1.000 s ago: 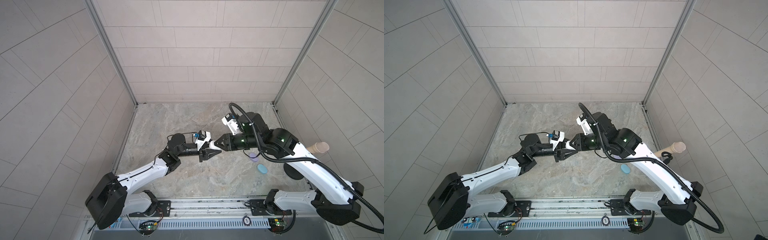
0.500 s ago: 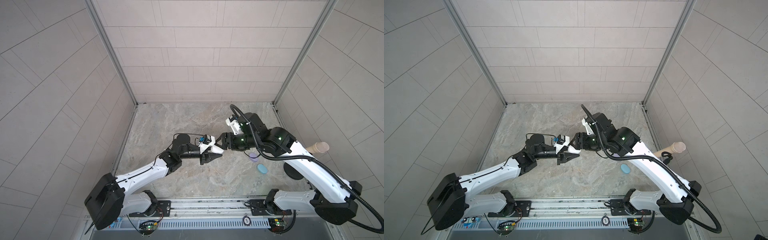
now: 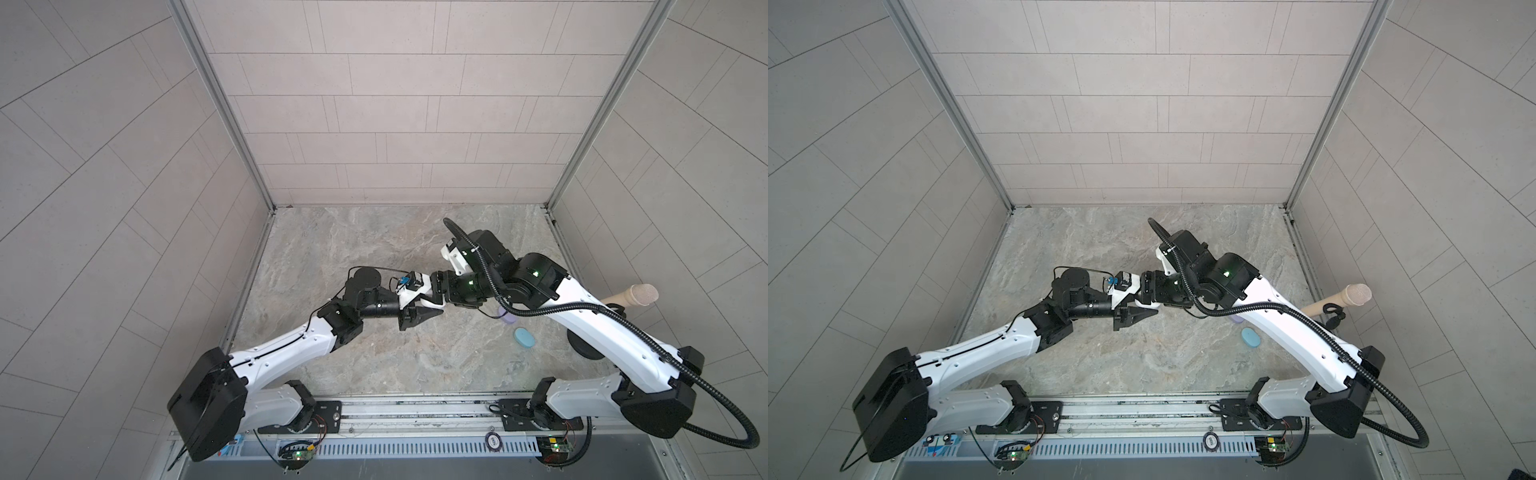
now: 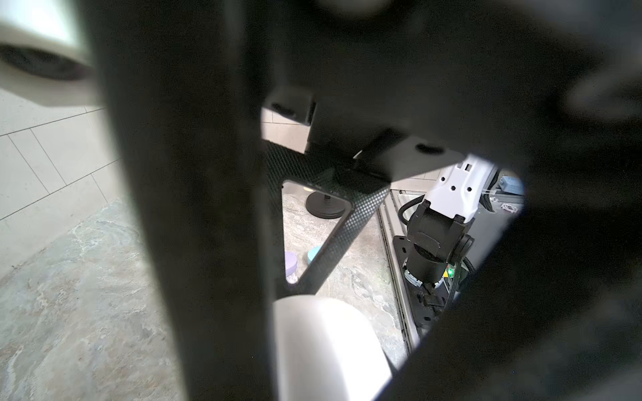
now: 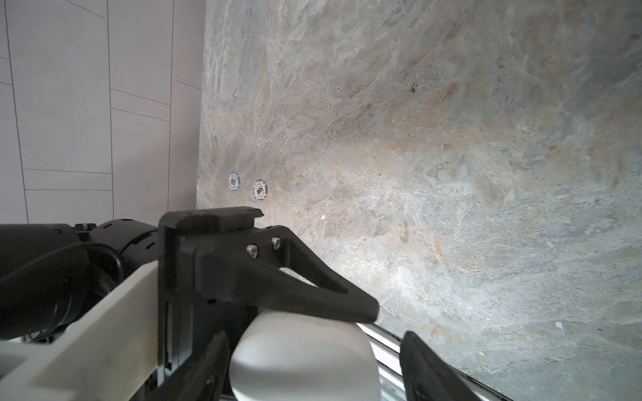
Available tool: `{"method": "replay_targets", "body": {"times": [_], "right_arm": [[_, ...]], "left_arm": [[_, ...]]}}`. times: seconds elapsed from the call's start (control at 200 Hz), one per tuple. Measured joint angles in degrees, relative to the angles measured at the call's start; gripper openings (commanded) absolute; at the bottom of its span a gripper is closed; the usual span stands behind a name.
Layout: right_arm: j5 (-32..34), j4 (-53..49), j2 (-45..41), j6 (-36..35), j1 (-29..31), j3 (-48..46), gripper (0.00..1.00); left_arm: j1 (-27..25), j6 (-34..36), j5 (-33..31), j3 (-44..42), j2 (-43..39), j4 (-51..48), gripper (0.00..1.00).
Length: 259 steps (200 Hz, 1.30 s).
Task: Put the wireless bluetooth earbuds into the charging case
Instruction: 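Push the case lid shut with the right gripper, then grasp the closed case with the right gripper while the left gripper opens and withdraws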
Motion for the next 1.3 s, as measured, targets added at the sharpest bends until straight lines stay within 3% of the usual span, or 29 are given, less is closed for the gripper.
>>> {"method": "replay_targets", "body": {"times": [0.38,0.496,0.621,0.696,0.731,0.746,0.991,1.297], "right_arm": [[-1.3,0.5,1.2,2.1,0.4,-0.2,0.62],[-1.4,0.5,1.2,2.1,0.4,-0.3,0.58],[-1.3,0.6,1.2,2.1,0.4,-0.3,0.54],[-1.3,0.7,1.0,2.1,0.1,-0.5,0.54],[-1.3,0.8,0.8,2.0,-0.3,-0.9,0.53],[-1.2,0.9,0.7,2.0,-0.5,-1.0,0.53],[1.2,0.9,-5.2,-1.9,-8.5,-10.4,0.53],[7.7,5.4,-5.8,-10.3,-17.2,-26.1,0.54]], "left_arm": [[0.0,0.0,0.0,0.0,0.0,-0.4,0.12],[0.0,0.0,0.0,0.0,0.0,-0.6,0.19],[0.0,0.0,0.0,0.0,0.0,-0.7,0.50],[0.0,0.1,-0.5,0.0,0.0,-0.7,0.75],[0.0,0.2,-0.8,0.0,0.0,-0.7,0.96],[0.0,0.4,-1.0,0.0,0.0,-0.6,0.99],[0.0,-1.8,-7.6,-1.9,-2.4,-0.3,1.00],[0.0,-9.1,-25.2,-8.3,-5.0,-1.9,1.00]]}}
